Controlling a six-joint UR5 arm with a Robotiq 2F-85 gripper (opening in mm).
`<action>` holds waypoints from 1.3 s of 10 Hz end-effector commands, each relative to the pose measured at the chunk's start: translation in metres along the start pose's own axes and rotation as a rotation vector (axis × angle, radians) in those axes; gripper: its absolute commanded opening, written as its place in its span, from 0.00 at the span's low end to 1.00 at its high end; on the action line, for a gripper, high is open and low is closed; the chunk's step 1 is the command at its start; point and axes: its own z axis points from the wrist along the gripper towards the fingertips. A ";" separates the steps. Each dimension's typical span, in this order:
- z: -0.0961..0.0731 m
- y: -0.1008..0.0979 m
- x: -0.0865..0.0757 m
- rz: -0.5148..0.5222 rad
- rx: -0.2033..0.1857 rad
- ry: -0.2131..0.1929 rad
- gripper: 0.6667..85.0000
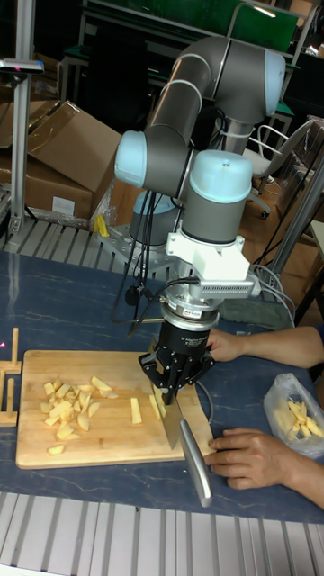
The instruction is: Chop the potatoes
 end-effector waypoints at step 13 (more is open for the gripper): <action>0.001 -0.002 0.009 0.000 -0.027 -0.031 0.00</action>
